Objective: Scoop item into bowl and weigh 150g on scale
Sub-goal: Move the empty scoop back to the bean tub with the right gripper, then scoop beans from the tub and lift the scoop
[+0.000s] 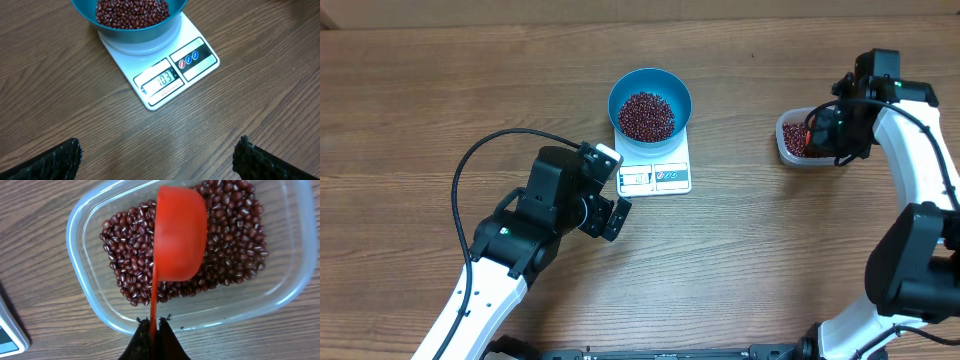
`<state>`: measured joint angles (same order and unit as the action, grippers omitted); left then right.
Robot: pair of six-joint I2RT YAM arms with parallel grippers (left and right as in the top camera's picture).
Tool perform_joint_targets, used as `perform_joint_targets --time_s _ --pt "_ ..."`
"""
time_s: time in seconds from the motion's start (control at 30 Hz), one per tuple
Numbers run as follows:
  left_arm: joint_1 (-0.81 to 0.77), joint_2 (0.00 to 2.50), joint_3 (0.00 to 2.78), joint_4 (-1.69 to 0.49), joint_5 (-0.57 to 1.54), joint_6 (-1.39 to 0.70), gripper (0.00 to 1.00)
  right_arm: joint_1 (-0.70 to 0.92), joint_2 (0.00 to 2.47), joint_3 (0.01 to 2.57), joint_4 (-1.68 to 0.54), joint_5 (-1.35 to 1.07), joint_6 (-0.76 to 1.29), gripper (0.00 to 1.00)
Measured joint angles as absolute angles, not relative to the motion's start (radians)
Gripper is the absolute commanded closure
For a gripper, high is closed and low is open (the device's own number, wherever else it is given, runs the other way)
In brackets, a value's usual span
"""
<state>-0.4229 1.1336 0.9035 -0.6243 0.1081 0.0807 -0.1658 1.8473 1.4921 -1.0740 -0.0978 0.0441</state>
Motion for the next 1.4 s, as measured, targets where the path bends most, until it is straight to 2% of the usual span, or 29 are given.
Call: perform_joint_targets --time_s 0.43,0.9,1.4 --pt "-0.423 1.134 0.904 -0.624 0.108 0.081 0.01 -0.166 1.860 1.450 -1.020 -0.186 0.009 0.96" --pt "-0.423 1.134 0.904 -0.624 0.108 0.081 0.00 -0.183 1.860 1.378 -0.967 -0.399 -0.031 0.96" --pt "-0.423 1.134 0.904 -0.624 0.108 0.081 0.00 -0.345 1.860 1.368 -0.991 -0.593 -0.035 0.96"
